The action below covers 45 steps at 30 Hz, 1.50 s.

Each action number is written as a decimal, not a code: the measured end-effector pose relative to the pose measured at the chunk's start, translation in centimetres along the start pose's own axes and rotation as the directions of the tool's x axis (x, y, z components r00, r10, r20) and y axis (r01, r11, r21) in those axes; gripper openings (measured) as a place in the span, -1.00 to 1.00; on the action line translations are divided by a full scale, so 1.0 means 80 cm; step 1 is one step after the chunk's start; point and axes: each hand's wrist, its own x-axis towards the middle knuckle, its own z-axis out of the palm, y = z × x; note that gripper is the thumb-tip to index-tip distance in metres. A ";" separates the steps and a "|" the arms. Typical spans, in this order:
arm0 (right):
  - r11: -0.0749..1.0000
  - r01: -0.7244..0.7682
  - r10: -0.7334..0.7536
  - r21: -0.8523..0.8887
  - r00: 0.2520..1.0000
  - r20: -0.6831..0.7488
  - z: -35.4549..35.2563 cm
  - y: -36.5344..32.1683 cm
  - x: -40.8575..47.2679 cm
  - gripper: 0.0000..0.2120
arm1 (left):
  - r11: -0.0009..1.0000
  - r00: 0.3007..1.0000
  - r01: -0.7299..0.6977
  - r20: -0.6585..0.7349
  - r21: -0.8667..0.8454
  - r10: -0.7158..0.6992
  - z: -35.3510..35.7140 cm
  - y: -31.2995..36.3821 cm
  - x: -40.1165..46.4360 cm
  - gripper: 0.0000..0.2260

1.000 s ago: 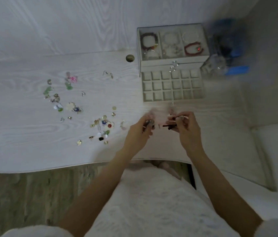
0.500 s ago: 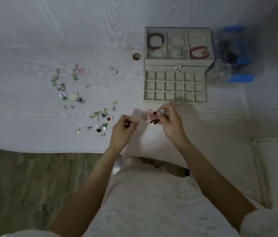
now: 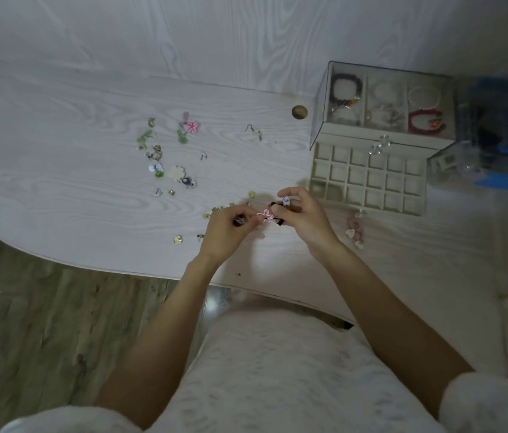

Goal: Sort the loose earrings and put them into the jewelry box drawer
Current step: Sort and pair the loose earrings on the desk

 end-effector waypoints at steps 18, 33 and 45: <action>0.630 0.379 -0.433 -0.678 0.896 0.099 0.023 -0.005 0.016 -0.95 | 0.958 0.983 -0.134 -0.085 0.254 0.160 -0.022 -0.006 0.019 -0.91; 0.896 0.275 -0.344 -0.349 0.926 -0.155 0.033 0.002 0.024 -0.93 | 0.956 0.983 0.177 -0.097 0.235 -0.158 -0.038 -0.023 0.027 -0.80; 0.974 -0.097 -0.005 -0.206 0.895 -0.447 -0.083 0.078 -0.072 -0.94 | 0.966 0.983 -0.157 0.126 0.208 0.133 0.030 0.008 0.001 -0.69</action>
